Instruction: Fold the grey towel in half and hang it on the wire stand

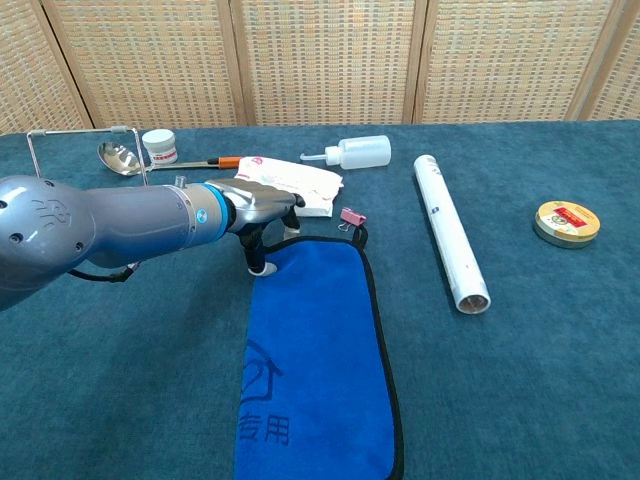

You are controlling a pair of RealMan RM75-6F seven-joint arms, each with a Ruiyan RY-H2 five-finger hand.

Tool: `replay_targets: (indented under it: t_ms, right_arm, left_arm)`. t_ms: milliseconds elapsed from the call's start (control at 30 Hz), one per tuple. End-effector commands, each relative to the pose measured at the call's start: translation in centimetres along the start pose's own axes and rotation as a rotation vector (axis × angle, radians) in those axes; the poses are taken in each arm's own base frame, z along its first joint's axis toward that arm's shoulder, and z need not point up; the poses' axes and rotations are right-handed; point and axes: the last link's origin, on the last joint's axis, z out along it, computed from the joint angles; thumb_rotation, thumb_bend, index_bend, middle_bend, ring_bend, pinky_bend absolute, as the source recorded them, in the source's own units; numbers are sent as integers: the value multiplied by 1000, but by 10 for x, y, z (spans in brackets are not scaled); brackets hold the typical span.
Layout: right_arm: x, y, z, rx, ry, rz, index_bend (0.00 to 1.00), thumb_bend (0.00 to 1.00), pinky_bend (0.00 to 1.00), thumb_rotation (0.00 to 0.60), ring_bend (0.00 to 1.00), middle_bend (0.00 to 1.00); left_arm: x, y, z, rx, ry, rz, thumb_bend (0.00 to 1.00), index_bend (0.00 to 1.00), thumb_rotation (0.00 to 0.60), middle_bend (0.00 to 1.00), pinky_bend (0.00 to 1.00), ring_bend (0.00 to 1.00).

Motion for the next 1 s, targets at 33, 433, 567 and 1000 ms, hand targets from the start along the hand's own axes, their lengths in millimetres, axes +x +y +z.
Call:
replay_targets:
  t_ms: [33, 433, 567, 1000]
  right_arm:
    - [0, 0, 0, 0, 0, 1, 0, 0, 0, 600, 0, 0]
    - [1, -1, -1, 6, -1, 6, 0, 0, 0, 600, 0, 0]
    - [2, -1, -1, 8, -2, 10, 0, 0, 0, 600, 0, 0]
    - [5, -2, -5, 17, 2, 19, 0, 0, 0, 600, 0, 0]
  left_arm:
    - [1, 1, -1, -4, 2, -4, 424, 561, 600, 0, 0, 0]
    - [6, -1, -7, -7, 41, 12, 532, 715, 600, 0, 0, 0]
    - [9, -3, -9, -6, 53, 7, 534, 751, 600, 0, 0, 0]
    - [48, -17, -22, 5, 149, 3, 565, 825, 600, 0, 0, 0]
